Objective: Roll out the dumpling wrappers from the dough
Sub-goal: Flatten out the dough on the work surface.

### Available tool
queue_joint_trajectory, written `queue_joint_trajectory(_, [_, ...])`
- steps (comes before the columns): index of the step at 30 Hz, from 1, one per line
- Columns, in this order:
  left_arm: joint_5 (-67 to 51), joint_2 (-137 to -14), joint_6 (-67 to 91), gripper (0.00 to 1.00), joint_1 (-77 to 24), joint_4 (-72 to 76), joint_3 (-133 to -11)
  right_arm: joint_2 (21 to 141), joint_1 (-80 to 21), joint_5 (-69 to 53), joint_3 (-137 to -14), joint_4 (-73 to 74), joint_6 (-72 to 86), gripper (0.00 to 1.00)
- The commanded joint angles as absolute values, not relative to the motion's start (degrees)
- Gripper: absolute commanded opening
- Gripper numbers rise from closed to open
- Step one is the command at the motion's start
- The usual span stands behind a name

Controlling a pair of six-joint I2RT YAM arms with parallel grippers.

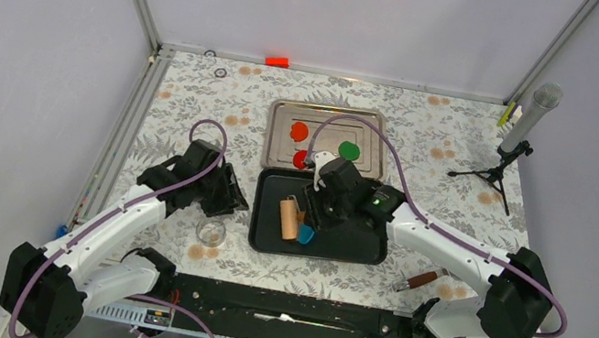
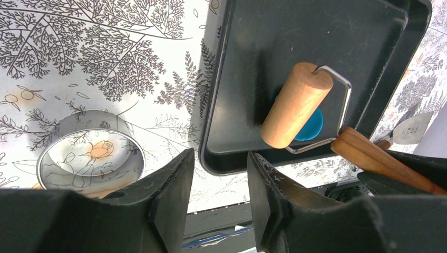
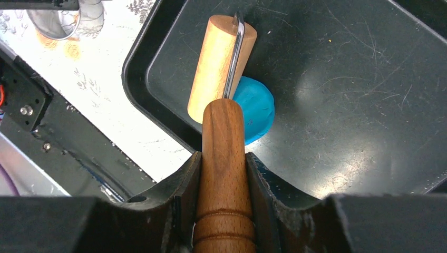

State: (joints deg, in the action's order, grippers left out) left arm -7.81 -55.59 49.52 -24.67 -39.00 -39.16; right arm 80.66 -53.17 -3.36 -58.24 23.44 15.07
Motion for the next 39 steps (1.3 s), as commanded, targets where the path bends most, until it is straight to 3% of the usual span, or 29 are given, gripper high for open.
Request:
queue_joint_trajectory(1, [-8.6, -55.4, 48.9, 0.44, -24.4, -37.6, -39.9, 82.2, -51.6, 7.0, -60.4, 26.3, 10.7, 0.00])
queue_joint_trajectory(12, [-10.7, -56.9, 47.6, 0.45, -24.7, -35.3, -38.5, 82.5, -51.4, 3.9, -62.9, 26.3, 11.6, 0.00])
queue_joint_trajectory(17, [-6.1, -61.3, 46.4, 0.62, -29.3, -34.4, -38.6, 82.4, -51.4, 3.3, -62.5, 26.3, 11.9, 0.00])
queue_joint_trajectory(21, [-2.1, -64.9, 47.2, 0.66, -32.5, -32.5, -39.0, 82.2, -51.4, 2.7, -62.1, 26.2, 12.7, 0.00])
queue_joint_trajectory(36, [1.9, -78.3, 48.2, 0.53, -36.5, -23.0, -39.7, 79.3, -51.4, 1.9, -59.4, 26.4, 14.7, 0.00])
queue_joint_trajectory(39, [1.9, -79.4, 48.1, 0.45, -37.5, -23.2, -40.2, 78.7, -51.4, 2.1, -58.4, 25.8, 15.0, 0.00])
